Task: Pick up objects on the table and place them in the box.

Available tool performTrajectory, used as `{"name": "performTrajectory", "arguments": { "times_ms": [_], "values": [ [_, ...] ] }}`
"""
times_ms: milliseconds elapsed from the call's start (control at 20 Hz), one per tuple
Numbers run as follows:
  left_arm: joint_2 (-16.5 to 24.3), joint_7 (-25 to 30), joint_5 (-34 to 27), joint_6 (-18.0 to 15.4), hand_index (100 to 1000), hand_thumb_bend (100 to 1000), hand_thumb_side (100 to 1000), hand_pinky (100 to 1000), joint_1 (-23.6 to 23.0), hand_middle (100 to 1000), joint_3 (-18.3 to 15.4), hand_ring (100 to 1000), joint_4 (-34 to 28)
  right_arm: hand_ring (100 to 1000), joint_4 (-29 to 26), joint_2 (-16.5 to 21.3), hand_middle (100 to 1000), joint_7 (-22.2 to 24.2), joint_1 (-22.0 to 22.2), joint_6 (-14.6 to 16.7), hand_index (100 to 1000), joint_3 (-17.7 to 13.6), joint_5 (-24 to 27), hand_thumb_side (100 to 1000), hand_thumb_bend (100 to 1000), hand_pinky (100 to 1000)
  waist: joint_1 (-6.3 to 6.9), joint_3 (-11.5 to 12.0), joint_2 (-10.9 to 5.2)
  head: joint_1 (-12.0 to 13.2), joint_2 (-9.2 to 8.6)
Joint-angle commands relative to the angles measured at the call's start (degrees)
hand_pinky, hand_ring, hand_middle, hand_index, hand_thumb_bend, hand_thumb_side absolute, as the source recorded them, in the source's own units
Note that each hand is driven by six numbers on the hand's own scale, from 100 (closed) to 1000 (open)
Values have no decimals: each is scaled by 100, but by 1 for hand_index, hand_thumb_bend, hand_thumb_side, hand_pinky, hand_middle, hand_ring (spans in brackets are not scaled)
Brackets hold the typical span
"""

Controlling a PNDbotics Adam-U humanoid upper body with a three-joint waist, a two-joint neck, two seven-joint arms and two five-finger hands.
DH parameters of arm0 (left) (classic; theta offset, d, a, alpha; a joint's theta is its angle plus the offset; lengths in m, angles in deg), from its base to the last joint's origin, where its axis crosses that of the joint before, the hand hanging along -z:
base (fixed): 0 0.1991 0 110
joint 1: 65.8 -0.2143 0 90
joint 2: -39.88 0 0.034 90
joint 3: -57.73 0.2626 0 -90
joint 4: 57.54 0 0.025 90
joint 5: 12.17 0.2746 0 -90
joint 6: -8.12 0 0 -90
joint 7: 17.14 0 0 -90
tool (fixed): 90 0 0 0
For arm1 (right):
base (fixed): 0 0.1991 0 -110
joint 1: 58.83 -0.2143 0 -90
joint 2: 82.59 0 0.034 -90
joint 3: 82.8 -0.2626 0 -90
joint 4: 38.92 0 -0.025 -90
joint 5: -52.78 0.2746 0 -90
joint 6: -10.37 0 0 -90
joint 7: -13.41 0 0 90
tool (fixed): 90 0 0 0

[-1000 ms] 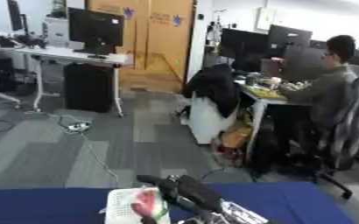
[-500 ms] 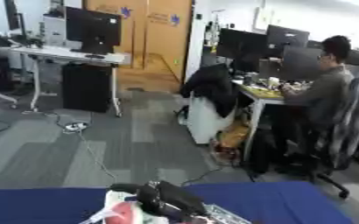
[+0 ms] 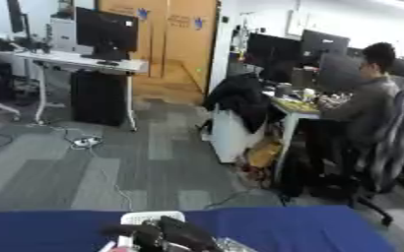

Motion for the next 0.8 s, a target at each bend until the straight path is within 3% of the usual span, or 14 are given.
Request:
{"name": "performTrajectory", "arguments": {
  "times_ms": [50, 250, 600, 800],
  "values": [
    [-26, 8, 23, 37, 842, 193, 993, 591, 156, 781, 14, 626, -62, 100, -2, 85, 100, -83, -150, -87, 1000, -96, -112, 563, 240, 100, 13, 21, -70, -103, 121],
    [-74, 1, 28, 75, 842, 193, 993, 592, 195, 781, 22, 627, -67, 100, 118, 64, 100, -237, -151, -196, 1000, -132, -333, 559, 260, 100, -20, 66, -65, -161, 245],
    [-89, 35, 66, 128, 842, 193, 994, 589, 216, 781, 19, 625, -33, 100, 394, 65, 100, -574, -94, -697, 1000, -235, -760, 588, 329, 100, -46, 78, -46, -123, 333],
    [-80, 64, 120, 144, 842, 192, 995, 585, 218, 781, -8, 623, 42, 100, 506, 123, 100, -703, -68, -840, 1000, -321, -917, 592, 335, 100, -56, 59, -41, 99, 963]
  ]
}}
